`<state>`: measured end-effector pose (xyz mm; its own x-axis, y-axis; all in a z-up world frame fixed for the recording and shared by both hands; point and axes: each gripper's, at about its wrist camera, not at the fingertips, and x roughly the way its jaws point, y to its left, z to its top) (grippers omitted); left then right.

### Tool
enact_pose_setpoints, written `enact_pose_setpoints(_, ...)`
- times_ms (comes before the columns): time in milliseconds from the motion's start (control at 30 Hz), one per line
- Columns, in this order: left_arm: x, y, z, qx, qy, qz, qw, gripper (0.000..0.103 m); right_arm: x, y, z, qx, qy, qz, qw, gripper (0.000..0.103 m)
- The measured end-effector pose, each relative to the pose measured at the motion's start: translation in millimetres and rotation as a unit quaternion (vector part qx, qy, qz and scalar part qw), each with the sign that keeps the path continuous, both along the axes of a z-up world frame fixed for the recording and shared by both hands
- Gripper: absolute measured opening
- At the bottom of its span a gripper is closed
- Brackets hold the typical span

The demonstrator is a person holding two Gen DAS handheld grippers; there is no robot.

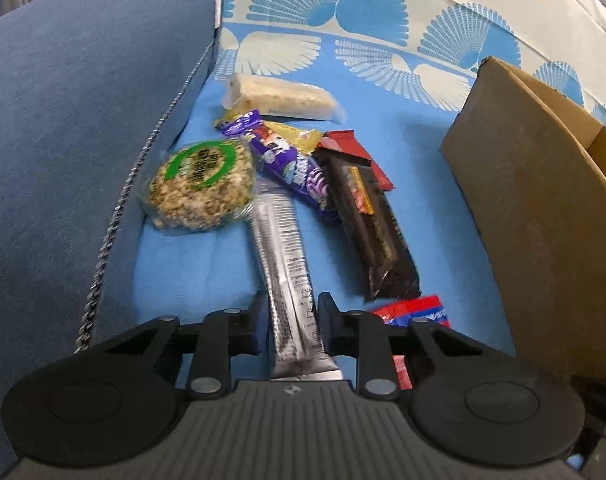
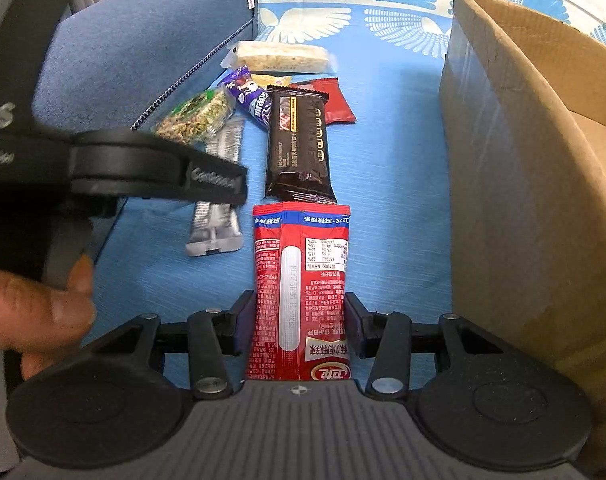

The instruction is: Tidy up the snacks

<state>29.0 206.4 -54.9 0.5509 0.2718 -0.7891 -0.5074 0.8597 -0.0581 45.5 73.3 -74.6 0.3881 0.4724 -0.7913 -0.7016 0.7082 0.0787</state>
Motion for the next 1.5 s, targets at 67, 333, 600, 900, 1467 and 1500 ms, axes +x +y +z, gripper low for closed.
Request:
enact_pose_setpoints(67, -8.5, 0.6, 1.2, -0.005, 0.000, 0.004, 1.0000, 0.028, -0.6, 1.9, -0.1, 0.000, 0.000, -0.001, 1.000, 0.049)
enact_pose_setpoints(333, -58.7, -0.2, 15.0, -0.031, 0.018, 0.004, 0.9994, 0.028, -0.1, 2.2, 0.2, 0.002, 0.006, -0.004, 1.000, 0.049)
enact_pose_setpoints(600, -75.2, 4.4, 13.7, -0.068, 0.014, 0.013, 0.9975, 0.039, 2.0, 1.4, 1.3, 0.004, 0.011, 0.000, 1.000, 0.049)
enact_pose_setpoints(900, -56.8, 2.8, 5.1, -0.059, 0.017, 0.008, 0.9981, 0.045, 0.2, 2.9, 1.0, 0.002, 0.002, 0.007, 1.000, 0.051)
enact_pose_setpoints(1467, -55.1, -5.1, 4.5, -0.030, 0.019, 0.003, 0.9993, 0.030, -8.0, 4.0, 2.8, -0.010, -0.023, 0.024, 0.999, 0.047)
enact_pose_setpoints(1500, -56.5, -4.9, 5.6, -0.031, 0.018, 0.003, 0.9993, 0.029, -8.5, 2.7, 4.2, -0.008, -0.025, 0.024, 0.999, 0.047)
